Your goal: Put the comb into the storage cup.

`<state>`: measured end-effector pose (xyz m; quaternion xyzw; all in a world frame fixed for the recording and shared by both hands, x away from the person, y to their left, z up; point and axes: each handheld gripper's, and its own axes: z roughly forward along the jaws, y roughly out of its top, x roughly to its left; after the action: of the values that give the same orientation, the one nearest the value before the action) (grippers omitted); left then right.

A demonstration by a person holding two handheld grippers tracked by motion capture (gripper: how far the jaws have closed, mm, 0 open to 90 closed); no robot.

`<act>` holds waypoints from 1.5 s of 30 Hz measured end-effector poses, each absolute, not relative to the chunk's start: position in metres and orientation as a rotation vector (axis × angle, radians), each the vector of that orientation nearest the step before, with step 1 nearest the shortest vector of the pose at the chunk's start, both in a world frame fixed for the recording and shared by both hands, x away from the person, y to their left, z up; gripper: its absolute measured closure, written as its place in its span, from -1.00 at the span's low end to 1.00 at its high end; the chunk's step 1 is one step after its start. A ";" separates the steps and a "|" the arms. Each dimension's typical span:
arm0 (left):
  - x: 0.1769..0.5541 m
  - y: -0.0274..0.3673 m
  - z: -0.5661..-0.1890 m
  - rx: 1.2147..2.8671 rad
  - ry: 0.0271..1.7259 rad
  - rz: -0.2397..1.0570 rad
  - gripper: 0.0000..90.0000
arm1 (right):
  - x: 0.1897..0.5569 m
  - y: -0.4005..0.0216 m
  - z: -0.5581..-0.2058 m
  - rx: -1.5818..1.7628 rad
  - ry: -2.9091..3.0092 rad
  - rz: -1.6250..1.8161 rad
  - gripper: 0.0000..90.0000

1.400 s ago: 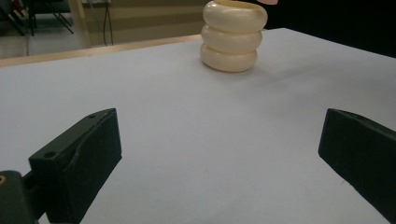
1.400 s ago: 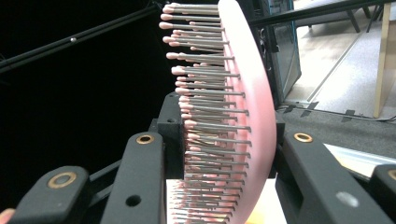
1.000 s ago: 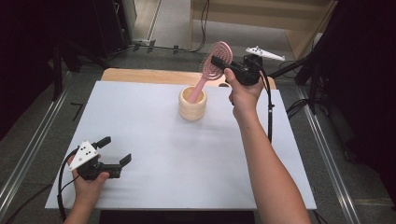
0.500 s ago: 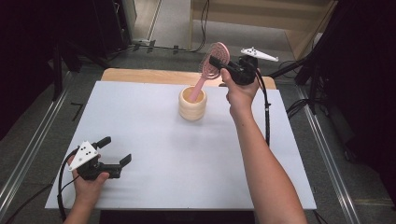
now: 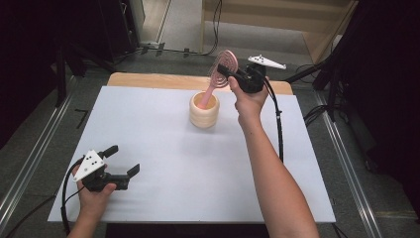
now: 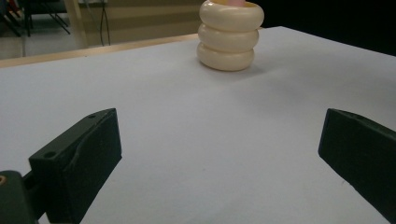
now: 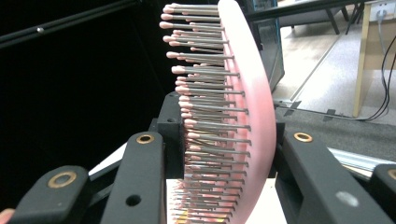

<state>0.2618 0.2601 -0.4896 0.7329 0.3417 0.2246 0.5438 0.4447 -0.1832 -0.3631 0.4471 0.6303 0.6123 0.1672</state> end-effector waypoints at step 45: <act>0.262 0.260 -0.490 1.747 0.807 0.533 -1.00 | 0.451 -0.174 -0.428 1.452 1.800 1.742 0.38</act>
<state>0.2617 0.2595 -0.4896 0.7354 0.3396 0.2243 0.5418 0.4513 -0.1743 -0.4277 0.4977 0.6170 0.5971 0.1228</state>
